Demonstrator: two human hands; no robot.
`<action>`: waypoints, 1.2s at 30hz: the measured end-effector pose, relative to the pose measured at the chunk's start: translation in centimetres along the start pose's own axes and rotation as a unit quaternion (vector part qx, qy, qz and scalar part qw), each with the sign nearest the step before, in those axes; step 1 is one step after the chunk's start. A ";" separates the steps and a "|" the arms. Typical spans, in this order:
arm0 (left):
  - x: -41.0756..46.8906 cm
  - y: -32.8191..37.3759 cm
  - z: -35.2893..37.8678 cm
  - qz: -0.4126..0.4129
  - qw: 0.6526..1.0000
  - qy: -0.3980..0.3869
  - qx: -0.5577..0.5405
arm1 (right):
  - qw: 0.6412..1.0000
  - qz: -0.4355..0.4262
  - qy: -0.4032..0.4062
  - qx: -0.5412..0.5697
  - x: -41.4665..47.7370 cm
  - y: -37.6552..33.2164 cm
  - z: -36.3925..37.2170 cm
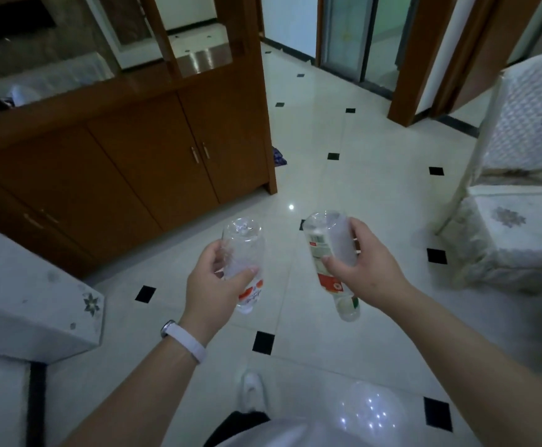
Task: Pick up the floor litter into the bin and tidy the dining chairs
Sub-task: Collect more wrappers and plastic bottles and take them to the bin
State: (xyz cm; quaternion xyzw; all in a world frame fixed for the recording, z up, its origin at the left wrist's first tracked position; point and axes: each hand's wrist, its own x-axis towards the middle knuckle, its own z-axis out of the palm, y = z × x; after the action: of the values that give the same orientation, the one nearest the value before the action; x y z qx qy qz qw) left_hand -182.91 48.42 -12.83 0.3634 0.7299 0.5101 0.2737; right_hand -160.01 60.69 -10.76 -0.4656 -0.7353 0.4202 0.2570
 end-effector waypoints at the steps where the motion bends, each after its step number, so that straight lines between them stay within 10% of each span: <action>1: 1.8 -0.5 0.5 -0.003 1.000 -0.010 -0.001 | 1.000 0.012 0.009 0.001 1.3 0.3 0.1; 20: 39.0 2.2 10.6 0.048 0.975 -0.208 -0.063 | 0.973 0.130 0.178 -0.063 26.5 -1.2 -1.4; 36: 59.2 9.3 31.6 0.026 0.957 -0.288 0.003 | 0.955 0.211 0.206 0.010 48.7 12.1 -13.5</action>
State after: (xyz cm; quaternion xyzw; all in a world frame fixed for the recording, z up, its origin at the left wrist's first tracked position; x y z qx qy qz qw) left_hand -190.97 115.63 -16.17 0.5148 0.6122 0.3887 0.4573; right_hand -165.10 112.26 -14.80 -0.6841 -0.5472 0.3667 0.3132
